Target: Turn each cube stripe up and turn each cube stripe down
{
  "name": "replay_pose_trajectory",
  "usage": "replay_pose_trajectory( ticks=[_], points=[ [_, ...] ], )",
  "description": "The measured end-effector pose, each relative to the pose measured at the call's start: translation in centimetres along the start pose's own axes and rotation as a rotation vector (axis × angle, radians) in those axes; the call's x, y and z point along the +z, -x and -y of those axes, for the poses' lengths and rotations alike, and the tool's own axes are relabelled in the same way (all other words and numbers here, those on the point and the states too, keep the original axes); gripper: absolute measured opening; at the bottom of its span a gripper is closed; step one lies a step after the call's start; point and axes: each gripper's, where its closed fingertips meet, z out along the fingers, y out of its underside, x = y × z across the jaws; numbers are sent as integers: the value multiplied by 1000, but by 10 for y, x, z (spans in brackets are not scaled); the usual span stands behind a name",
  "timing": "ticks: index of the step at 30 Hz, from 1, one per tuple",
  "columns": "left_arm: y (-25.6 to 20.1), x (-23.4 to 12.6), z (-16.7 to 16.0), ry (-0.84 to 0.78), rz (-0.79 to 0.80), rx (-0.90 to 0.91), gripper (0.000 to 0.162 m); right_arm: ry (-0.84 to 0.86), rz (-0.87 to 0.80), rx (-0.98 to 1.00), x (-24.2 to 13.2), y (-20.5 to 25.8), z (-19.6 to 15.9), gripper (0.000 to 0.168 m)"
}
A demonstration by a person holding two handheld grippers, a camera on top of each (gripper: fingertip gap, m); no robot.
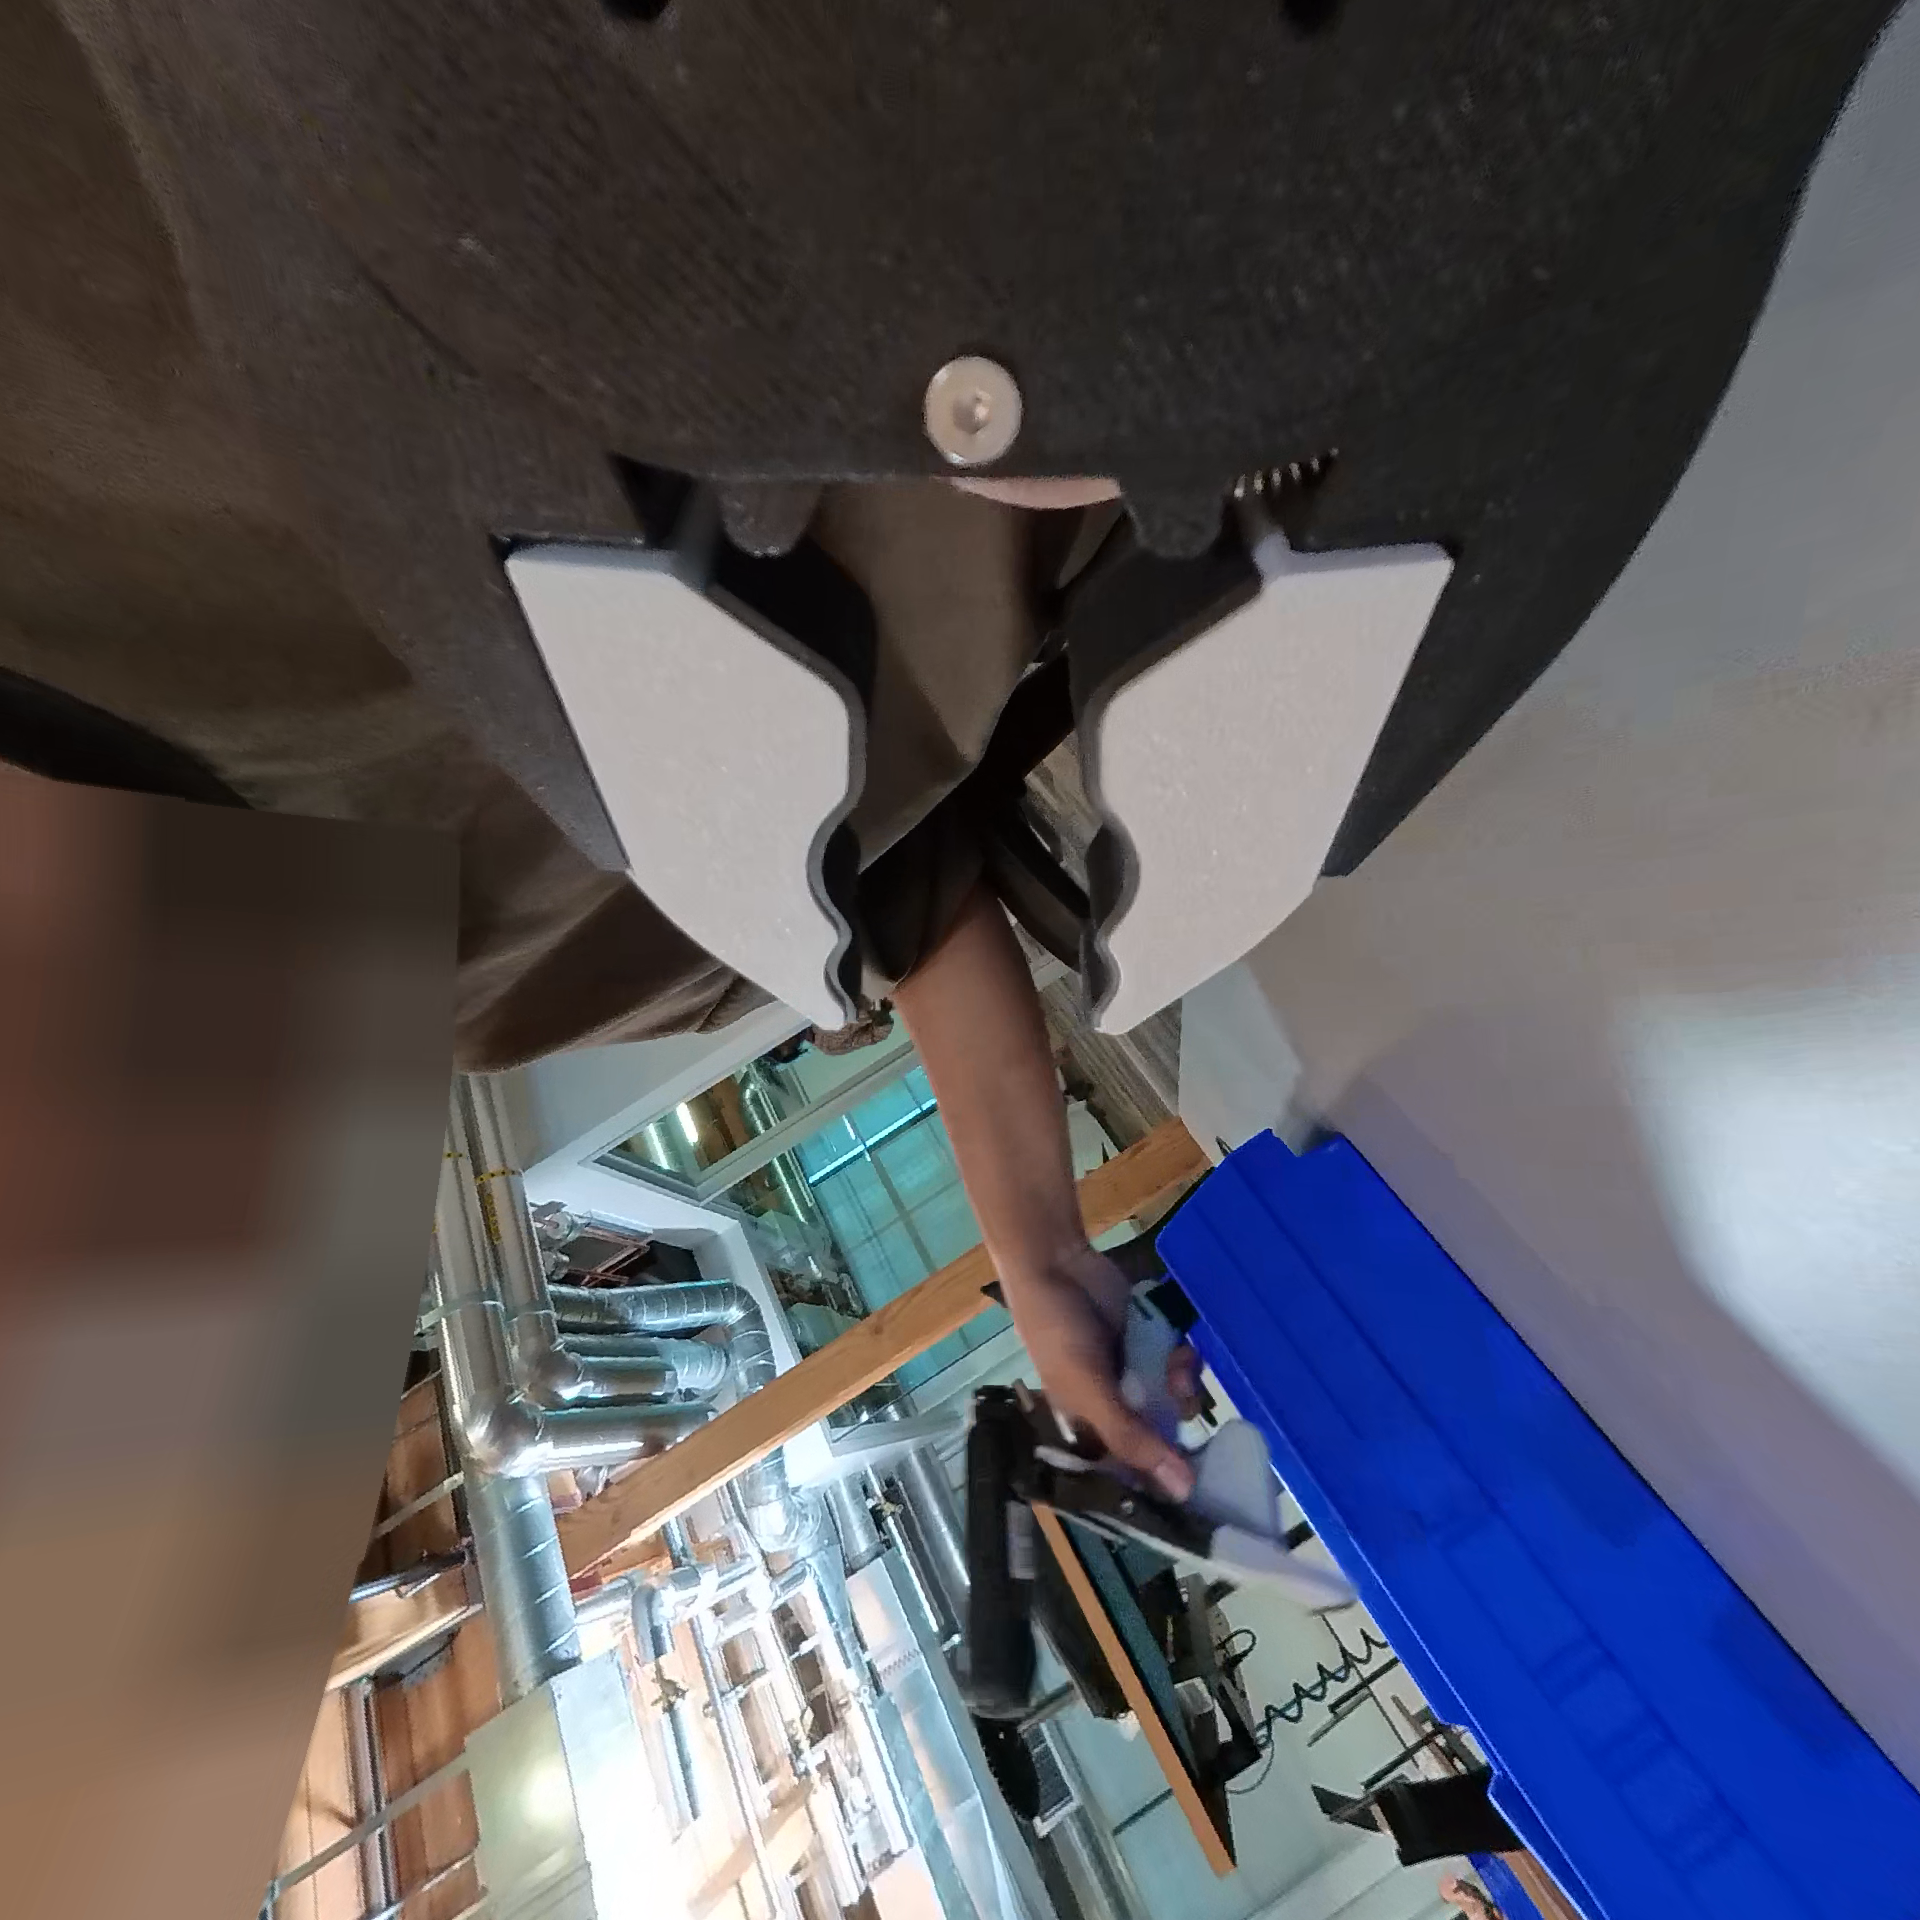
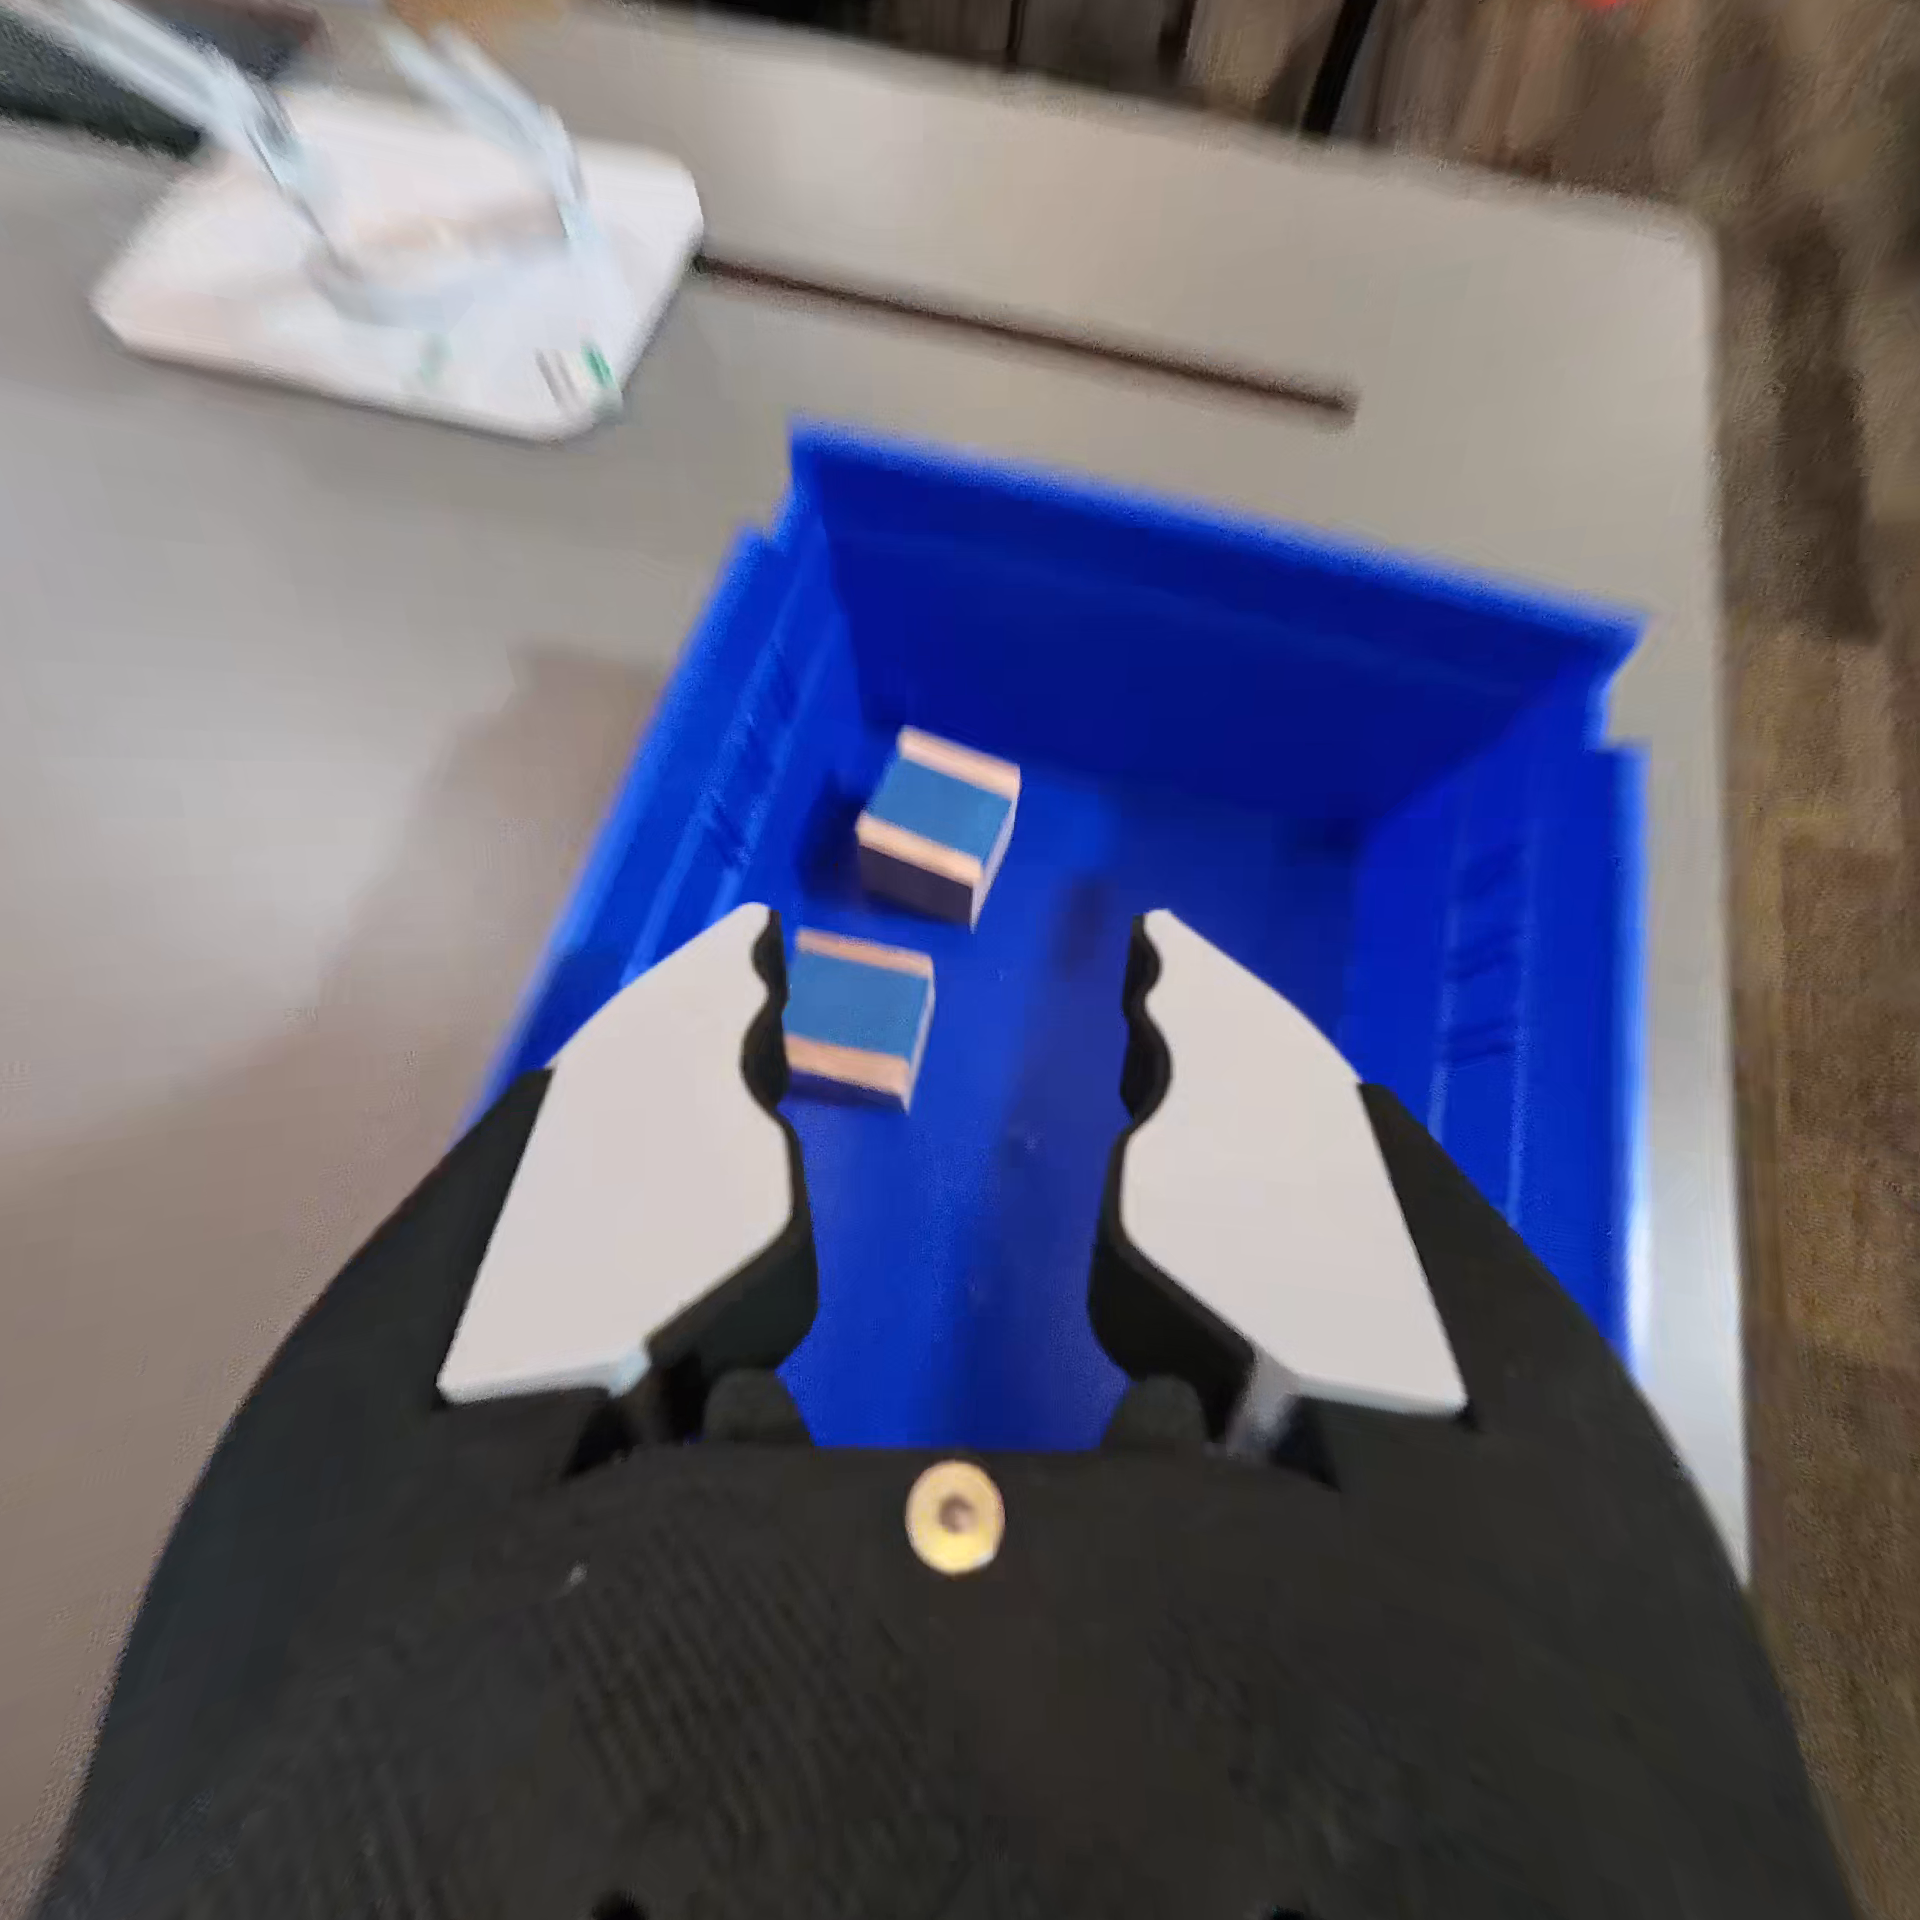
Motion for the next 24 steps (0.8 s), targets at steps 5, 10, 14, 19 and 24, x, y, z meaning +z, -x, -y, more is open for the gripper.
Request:
replay_pose_trajectory(
  ticks=[5, 10, 14, 19, 24],
  points=[
    [5, -2, 2, 17, 41, 36, 39, -340, 12, -105, -51, 43, 69, 80],
    [1, -19, 22, -32, 97, 130, 38, -396, -36, -365, -66, 107, 88, 90],
    [-41, -41, 47, -77, 56, 285, 45, -524, 172, -372, -70, 189, 90, 90],
    [-93, -124, 132, -304, 306, 539, 47, -523, 611, -210, -68, 297, 63, 89],
    [-108, -256, 209, -490, 845, 814, 42, -370, 783, -268, -45, 368, 3, 87]
  ],
)
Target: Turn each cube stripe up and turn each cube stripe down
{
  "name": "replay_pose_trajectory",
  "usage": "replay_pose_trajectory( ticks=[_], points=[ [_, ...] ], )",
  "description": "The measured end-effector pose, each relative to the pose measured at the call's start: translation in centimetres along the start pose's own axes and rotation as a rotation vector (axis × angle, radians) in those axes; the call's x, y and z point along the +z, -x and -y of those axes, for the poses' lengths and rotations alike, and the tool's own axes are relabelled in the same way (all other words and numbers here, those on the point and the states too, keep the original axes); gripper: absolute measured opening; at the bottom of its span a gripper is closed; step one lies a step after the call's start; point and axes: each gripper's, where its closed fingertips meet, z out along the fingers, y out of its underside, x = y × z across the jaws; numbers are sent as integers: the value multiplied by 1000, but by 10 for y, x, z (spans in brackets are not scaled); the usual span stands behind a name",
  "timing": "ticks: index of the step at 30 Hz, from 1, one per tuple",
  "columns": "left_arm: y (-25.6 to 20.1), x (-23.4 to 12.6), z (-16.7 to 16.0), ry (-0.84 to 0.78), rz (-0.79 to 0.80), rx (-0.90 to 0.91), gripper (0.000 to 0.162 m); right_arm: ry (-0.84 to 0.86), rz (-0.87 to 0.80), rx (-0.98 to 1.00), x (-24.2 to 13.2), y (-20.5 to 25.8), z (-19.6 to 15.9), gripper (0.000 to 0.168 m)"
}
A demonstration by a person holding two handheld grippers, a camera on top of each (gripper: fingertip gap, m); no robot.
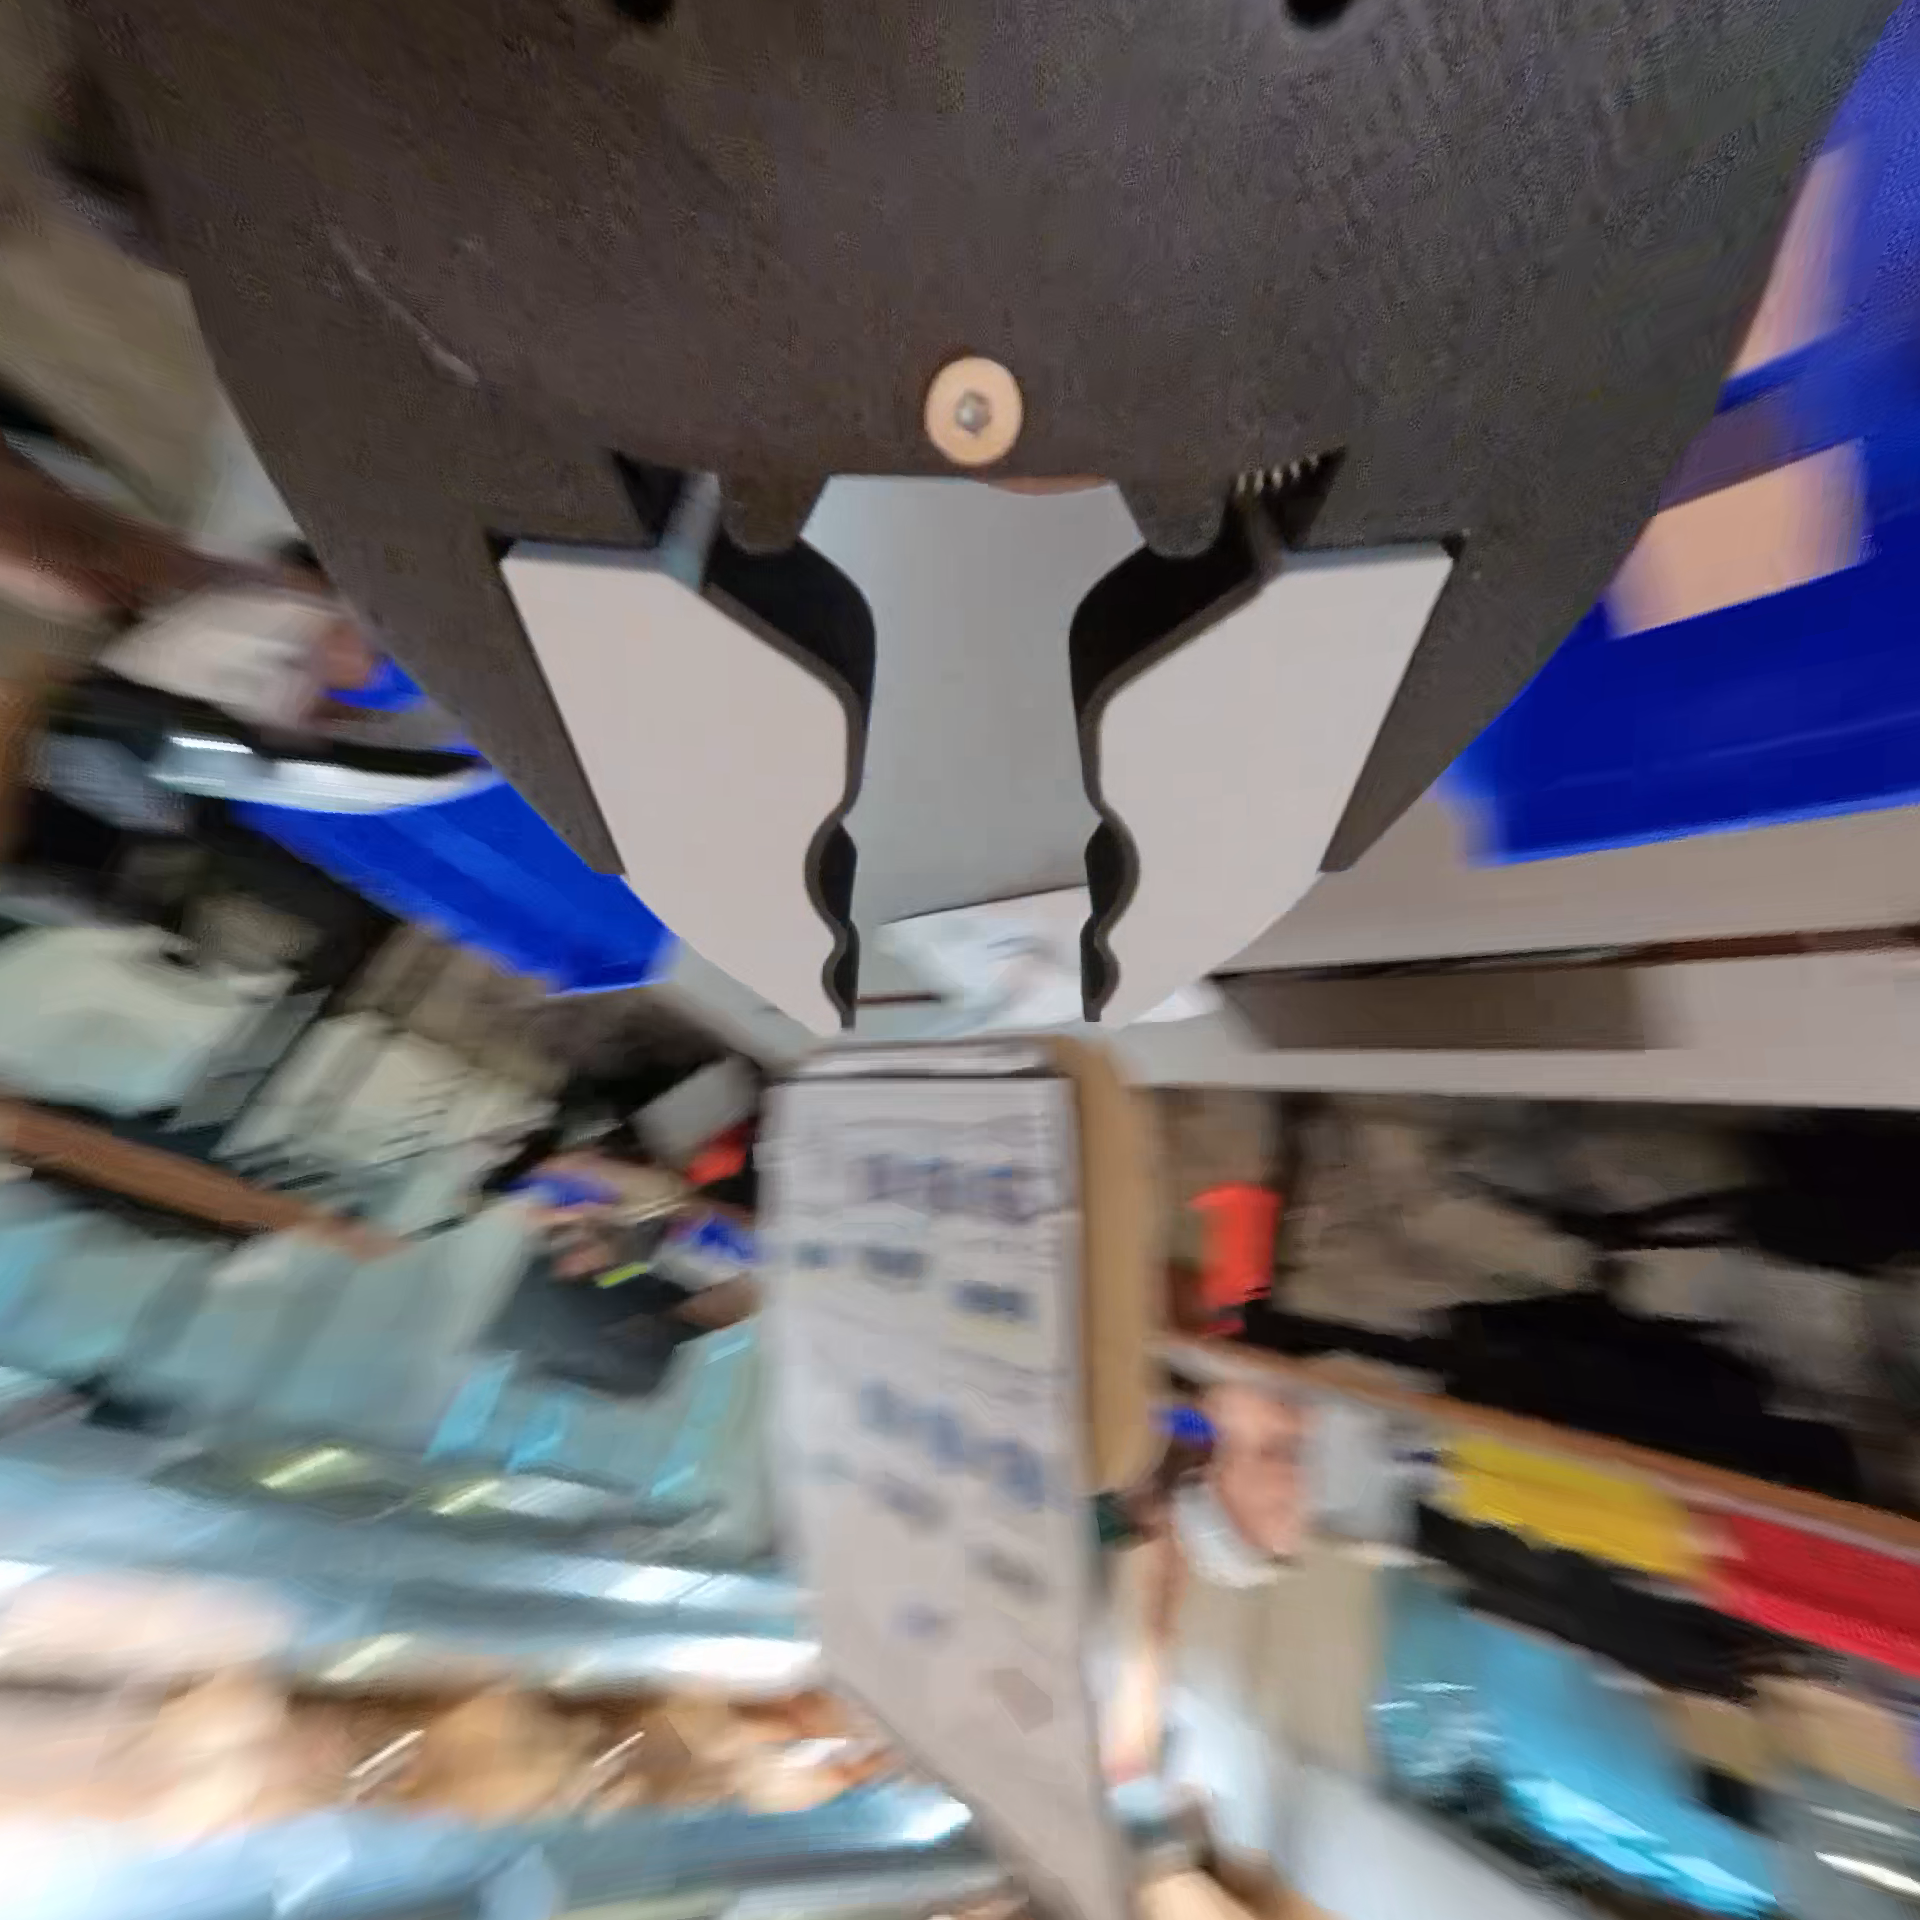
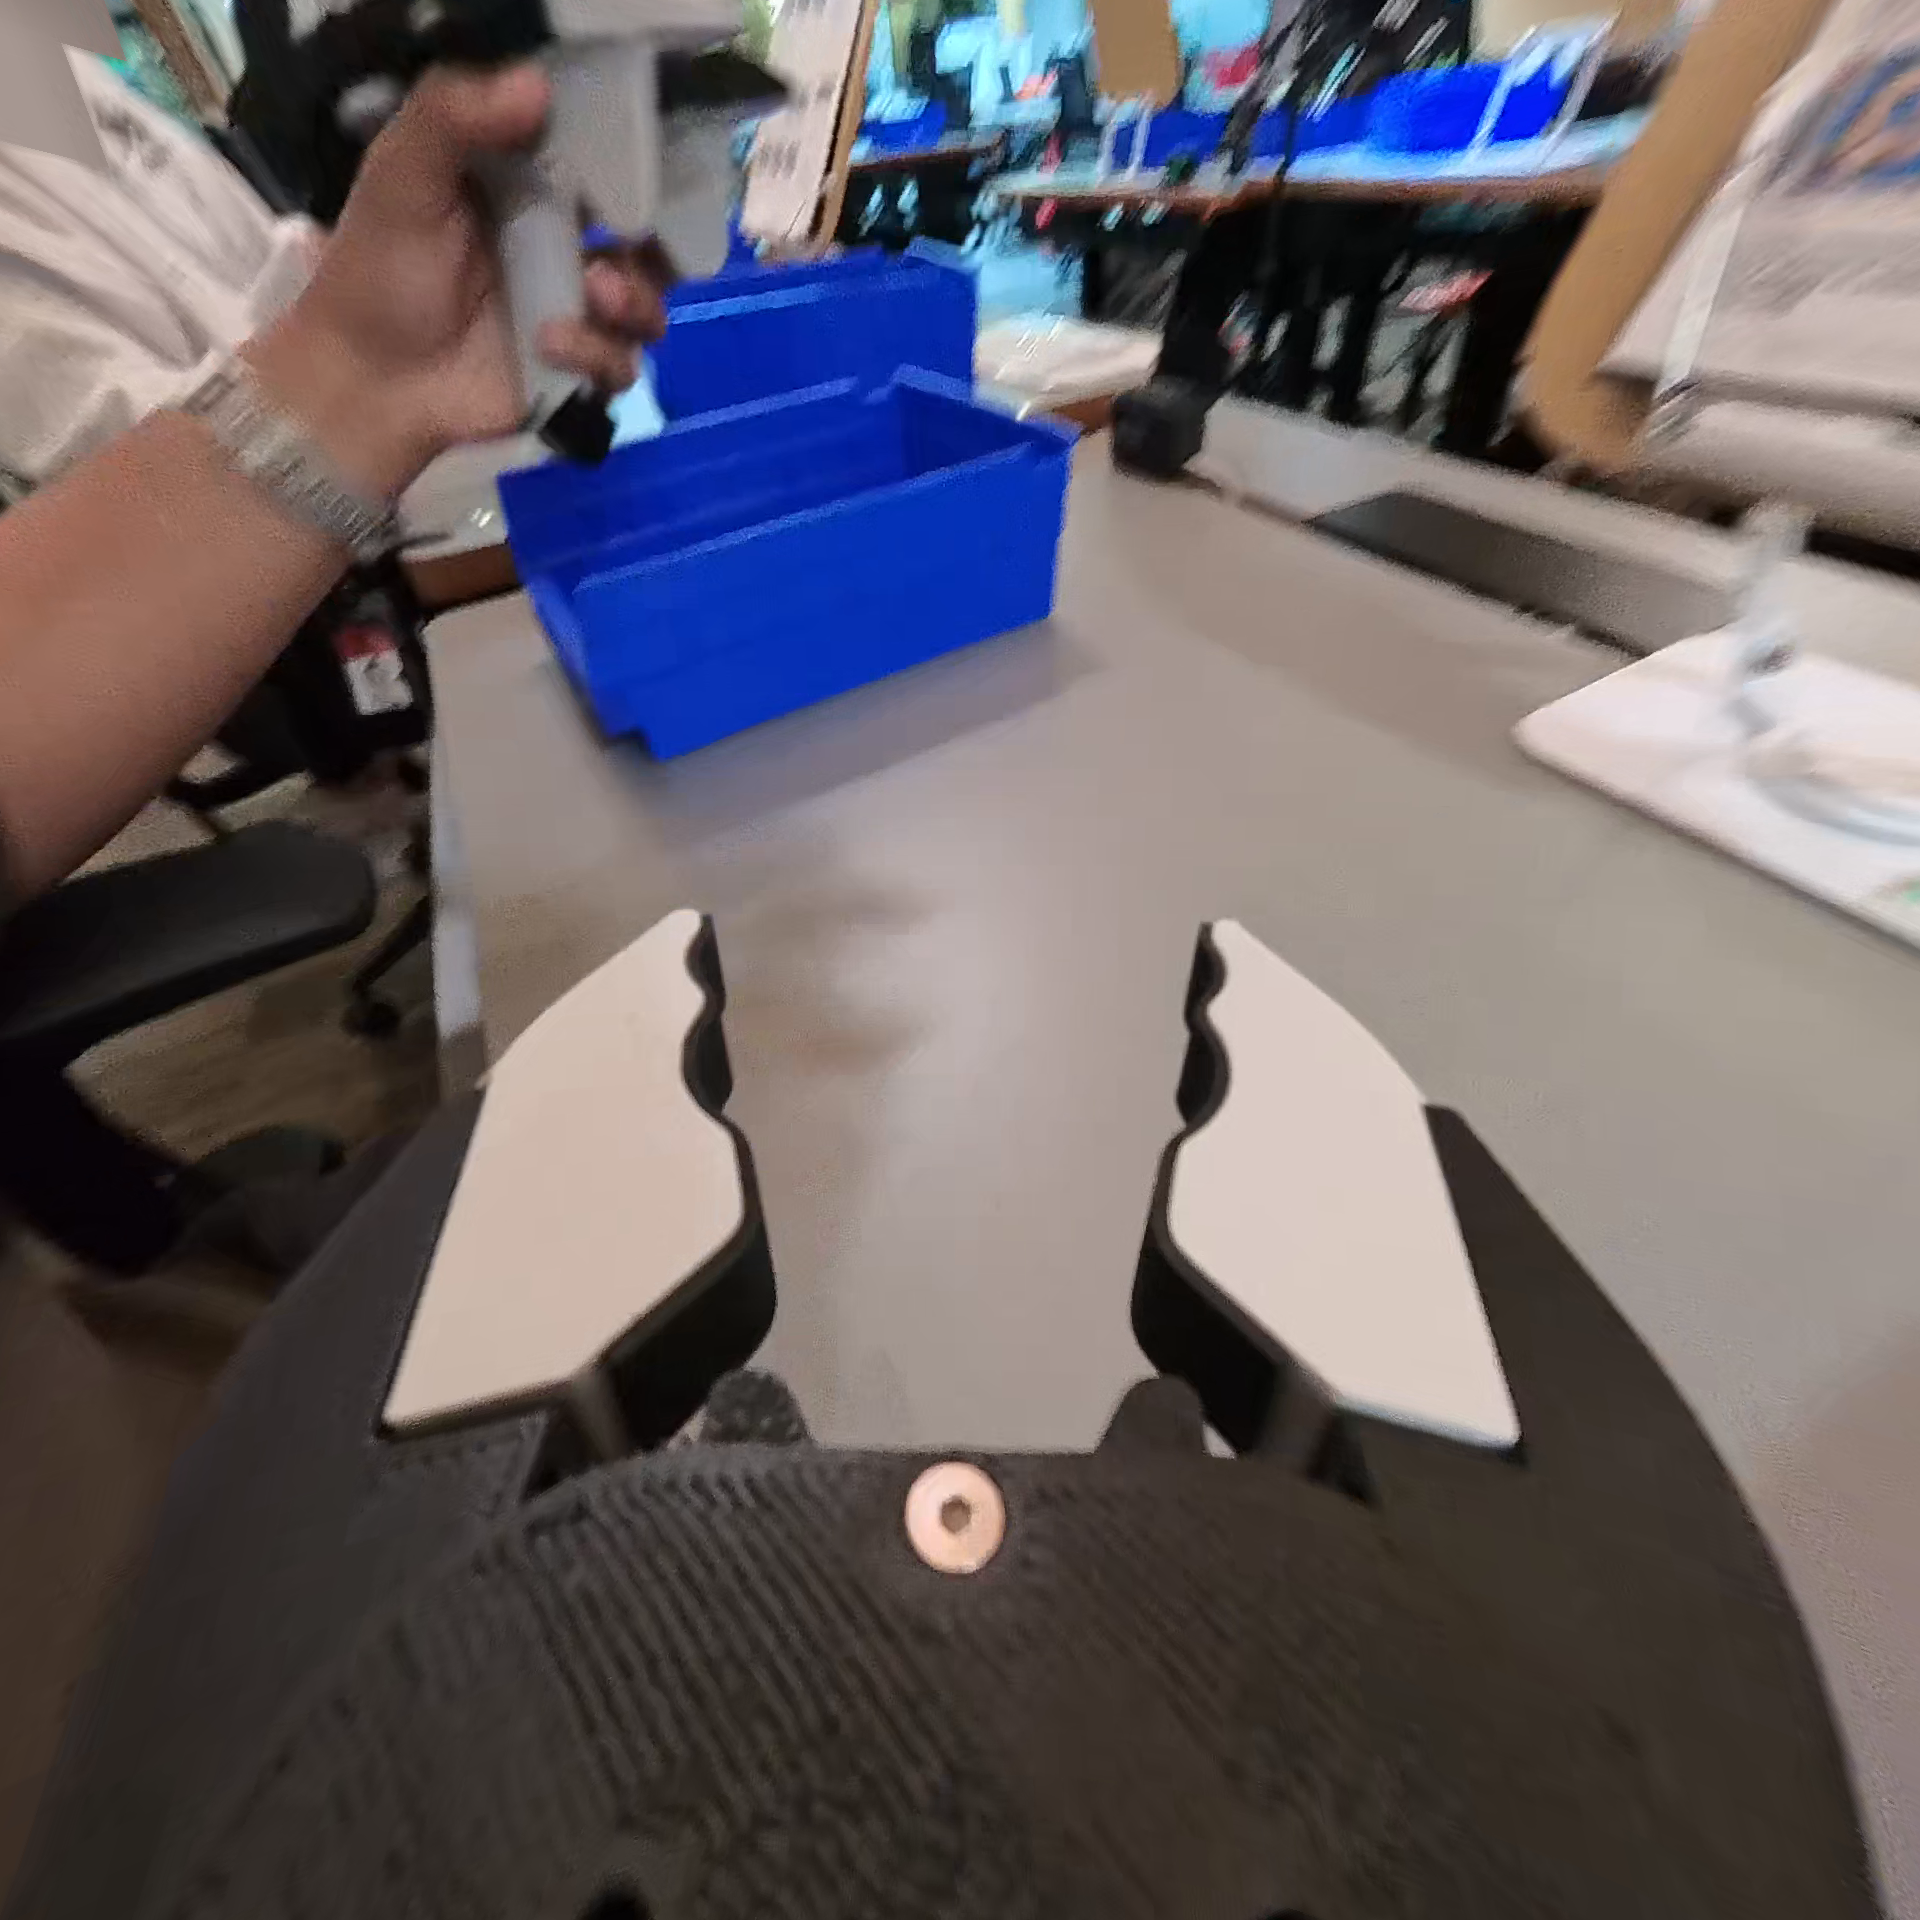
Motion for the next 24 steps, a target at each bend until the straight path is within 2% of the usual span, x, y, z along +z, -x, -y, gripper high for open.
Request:
replay_pose_trajectory(
  ticks=[2, 4, 8, 11, 13, 15, 19, 21, 22, 24],
  points=[
    [65, -11, -12, 139, 255, 100, 50, 62, 63, 18, 10, 14, -16, 87],
    [105, -18, -36, 271, 385, 67, 60, 85, 96, 30, 15, 20, -25, 86],
    [139, -20, -78, 383, 517, 41, 64, 94, 101, 49, 16, 19, -34, 81],
    [164, -40, -116, 654, 680, 102, 71, 94, 106, 80, 16, 15, -37, 79],
    [179, -51, -127, 738, 788, 163, 62, 95, 116, 108, 17, 15, -39, 78],
    [183, -51, -139, 756, 797, 148, 53, 103, 128, 127, 18, 15, -42, 77],
    [181, -48, -170, 843, 749, 57, 57, 121, 134, 120, 20, 18, -47, 77],
    [183, -52, -180, 895, 760, 54, 52, 126, 134, 109, 21, 19, -48, 77],
    [186, -54, -180, 896, 779, 63, 47, 129, 134, 103, 21, 20, -48, 77],
    [189, -54, -171, 851, 803, 63, 47, 135, 134, 93, 22, 21, -50, 76]
  ],
)
